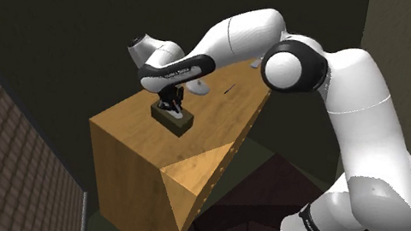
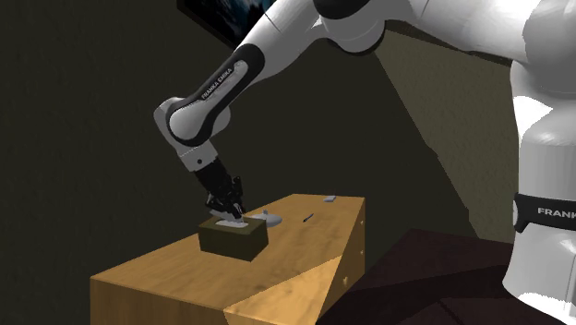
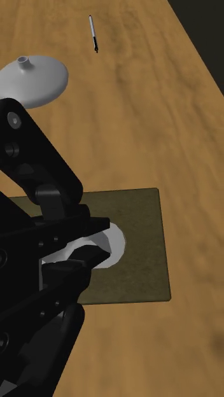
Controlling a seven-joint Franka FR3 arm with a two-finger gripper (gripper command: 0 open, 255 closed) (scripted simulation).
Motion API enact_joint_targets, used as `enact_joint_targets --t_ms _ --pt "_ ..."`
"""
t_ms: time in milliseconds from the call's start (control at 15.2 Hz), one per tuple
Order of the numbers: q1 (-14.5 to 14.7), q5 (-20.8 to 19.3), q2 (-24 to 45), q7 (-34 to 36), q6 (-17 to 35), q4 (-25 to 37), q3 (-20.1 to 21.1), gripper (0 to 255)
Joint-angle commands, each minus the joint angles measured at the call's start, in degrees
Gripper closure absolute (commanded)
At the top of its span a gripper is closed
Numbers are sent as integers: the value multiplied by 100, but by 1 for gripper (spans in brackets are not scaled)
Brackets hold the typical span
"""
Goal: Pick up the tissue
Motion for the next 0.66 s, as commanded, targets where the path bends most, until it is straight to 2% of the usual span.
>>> enact_joint_targets --t_ms 0,594 --pt "-1 14 -87 -37 -78 -3 8 255" --pt "-7 62 -430 -168 -362 -34 37 255"
